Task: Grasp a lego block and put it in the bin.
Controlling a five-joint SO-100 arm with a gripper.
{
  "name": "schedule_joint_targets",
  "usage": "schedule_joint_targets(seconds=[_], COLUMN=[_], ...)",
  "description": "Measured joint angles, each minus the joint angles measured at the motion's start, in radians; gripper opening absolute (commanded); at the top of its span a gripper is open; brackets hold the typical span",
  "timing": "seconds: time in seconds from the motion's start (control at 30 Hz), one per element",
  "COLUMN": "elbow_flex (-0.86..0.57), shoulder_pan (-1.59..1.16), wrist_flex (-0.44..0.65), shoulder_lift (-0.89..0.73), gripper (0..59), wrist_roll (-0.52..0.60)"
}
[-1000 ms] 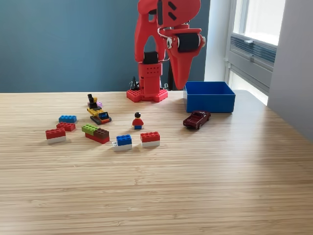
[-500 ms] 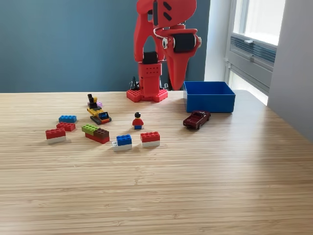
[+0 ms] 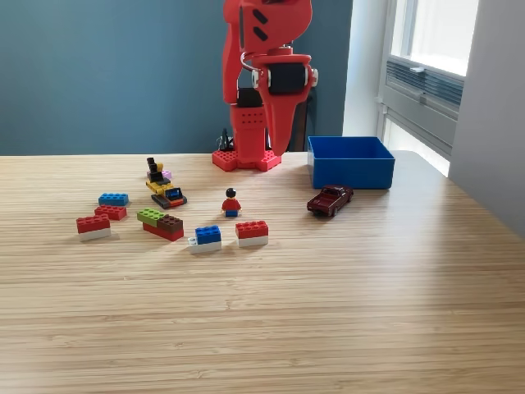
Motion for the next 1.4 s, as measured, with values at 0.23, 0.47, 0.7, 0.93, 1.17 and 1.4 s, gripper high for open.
schedule_joint_targets(seconds=[0.23,0.47,0.7,0.93,1.17,1.4], elbow_flex=[0.009,0.011,0.066,0.201,0.304,0.399], shoulder_pan=[0.135,0.311,0.437,0.472,0.474,0.518], wrist_flex=[0.0,-0.025,-0.025,-0.025,-0.025,-0.051], shoulder_lift=[0.0,0.0,-0.002,-0.002,0.101,0.387], gripper=[0.0,0.0,0.1,0.1,0.1,0.1], wrist_roll=[0.0,0.071,0.196,0.27,0.268,0.215])
